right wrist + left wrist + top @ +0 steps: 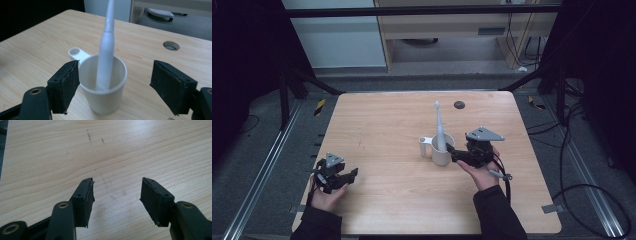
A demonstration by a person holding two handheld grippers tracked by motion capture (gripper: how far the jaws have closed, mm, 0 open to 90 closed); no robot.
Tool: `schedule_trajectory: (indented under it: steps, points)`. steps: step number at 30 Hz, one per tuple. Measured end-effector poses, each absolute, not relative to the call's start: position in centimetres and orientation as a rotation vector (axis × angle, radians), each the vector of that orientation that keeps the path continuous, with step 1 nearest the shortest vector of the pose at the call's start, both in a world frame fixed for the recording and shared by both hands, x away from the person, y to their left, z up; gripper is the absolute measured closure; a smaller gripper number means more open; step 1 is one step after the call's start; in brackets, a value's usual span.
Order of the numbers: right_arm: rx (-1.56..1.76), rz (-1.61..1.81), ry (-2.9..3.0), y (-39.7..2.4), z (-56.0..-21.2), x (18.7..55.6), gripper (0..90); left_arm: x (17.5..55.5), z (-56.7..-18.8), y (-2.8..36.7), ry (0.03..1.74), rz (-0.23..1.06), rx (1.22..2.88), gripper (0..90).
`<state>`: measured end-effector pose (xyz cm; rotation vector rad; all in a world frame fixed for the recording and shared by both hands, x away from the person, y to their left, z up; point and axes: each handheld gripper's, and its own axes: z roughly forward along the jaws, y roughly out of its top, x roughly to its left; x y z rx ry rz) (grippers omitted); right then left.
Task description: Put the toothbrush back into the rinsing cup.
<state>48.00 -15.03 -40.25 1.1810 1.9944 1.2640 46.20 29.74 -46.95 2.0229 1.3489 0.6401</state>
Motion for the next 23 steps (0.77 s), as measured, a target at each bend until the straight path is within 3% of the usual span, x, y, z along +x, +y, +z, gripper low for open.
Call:
schedule_trajectory:
  steps: [23]
  points:
    - [1.374, 1.044, 1.968, -24.6, -45.7, 44.2, 16.7, 46.4, -47.5, 29.7, 1.315, 0.635, 2.042, 34.6]
